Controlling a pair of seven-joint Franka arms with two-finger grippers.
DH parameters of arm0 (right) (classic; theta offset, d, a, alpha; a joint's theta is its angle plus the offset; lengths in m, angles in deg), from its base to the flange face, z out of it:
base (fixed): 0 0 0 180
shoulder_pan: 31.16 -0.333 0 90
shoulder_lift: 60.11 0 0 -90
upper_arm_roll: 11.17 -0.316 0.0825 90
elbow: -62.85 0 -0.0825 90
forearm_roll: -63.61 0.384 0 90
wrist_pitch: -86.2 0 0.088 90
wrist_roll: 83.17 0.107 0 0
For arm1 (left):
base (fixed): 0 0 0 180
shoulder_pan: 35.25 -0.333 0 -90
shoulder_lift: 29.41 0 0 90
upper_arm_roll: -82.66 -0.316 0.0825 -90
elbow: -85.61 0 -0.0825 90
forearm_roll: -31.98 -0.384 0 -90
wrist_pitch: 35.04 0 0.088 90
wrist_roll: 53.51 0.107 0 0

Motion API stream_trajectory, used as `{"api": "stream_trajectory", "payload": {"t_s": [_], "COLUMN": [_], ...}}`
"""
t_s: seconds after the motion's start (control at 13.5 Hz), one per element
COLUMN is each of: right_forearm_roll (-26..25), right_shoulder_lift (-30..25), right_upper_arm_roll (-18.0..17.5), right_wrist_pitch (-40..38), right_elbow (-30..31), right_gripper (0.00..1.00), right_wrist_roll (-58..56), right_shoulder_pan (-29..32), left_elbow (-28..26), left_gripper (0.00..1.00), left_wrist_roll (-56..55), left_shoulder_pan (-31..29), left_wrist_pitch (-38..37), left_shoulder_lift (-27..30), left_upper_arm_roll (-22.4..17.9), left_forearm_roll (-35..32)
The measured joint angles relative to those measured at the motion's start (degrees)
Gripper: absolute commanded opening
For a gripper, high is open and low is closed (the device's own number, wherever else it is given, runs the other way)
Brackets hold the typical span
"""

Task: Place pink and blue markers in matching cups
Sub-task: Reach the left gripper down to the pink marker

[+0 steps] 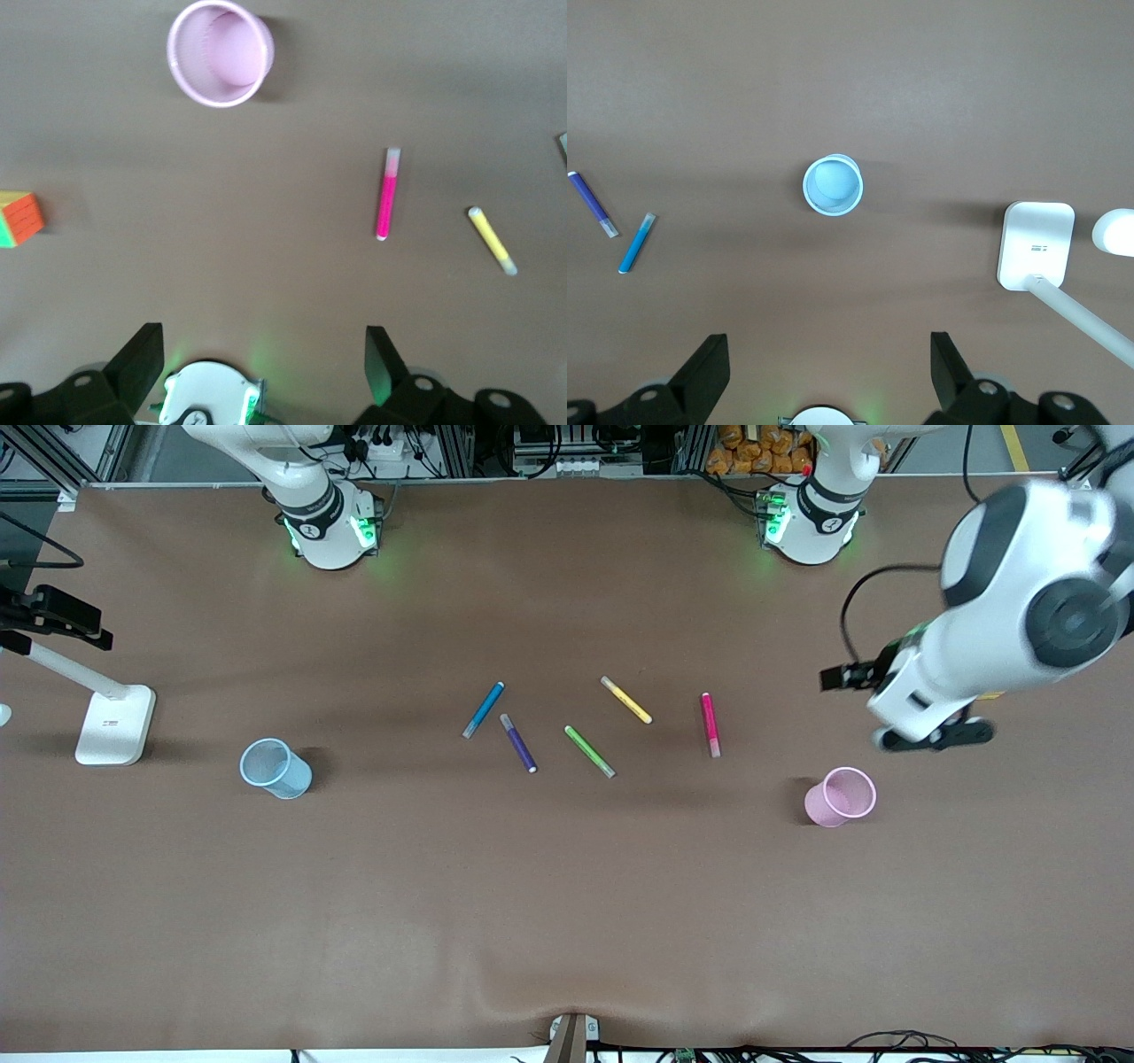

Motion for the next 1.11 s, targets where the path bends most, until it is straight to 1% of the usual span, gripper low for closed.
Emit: {"api": "stream_trajectory", "payload": {"t_s": [0.15, 0.3, 0.52, 0.74, 0.89, 1.03, 1.11], "right_forearm_roll": [-0.1, -0.1, -0.3, -0.1, 0.0, 0.4, 1.0], "right_shoulder_lift": [0.7, 3.3, 9.8, 13.1, 13.8, 14.4, 14.6], "right_upper_arm_roll": [0.0, -0.1, 0.1, 0.1, 0.0, -0.9, -1.1], "right_wrist_pitch": [0.4, 1.8, 4.4, 5.5, 5.3, 5.2, 5.2], "right_elbow": [0.0, 0.1, 0.3, 0.2, 0.3, 0.3, 0.4], "right_gripper": [1.0, 1.0, 1.0, 1.0, 1.0, 1.0, 1.0], "right_wrist_roll": [0.0, 0.0, 0.0, 0.1, 3.5, 9.4, 12.0], "right_shoulder_pan": [0.0, 0.0, 1.0, 2.7, 2.9, 1.9, 0.8], "left_elbow": [-0.1, -0.8, -4.2, -8.5, -10.8, -11.6, -11.7], "left_gripper": [1.0, 1.0, 1.0, 1.0, 1.0, 1.0, 0.95], "left_wrist_roll": [-3.2, -6.7, -9.8, -12.7, -15.3, -16.0, -16.0], "left_shoulder_pan": [1.4, 4.2, 7.0, 8.1, 9.2, 9.6, 9.6], "left_wrist_pitch": [2.6, 4.4, 10.2, 18.7, 23.7, 26.0, 26.6], "left_shoulder_lift": [-3.7, -7.1, -11.0, -13.2, -14.5, -16.0, -16.7], "left_upper_arm_roll": [0.3, 0.5, 0.6, 0.6, 0.6, 0.6, 0.5], "left_forearm_roll": [0.7, 0.8, 0.8, 0.8, 0.8, 0.8, 0.8]}}
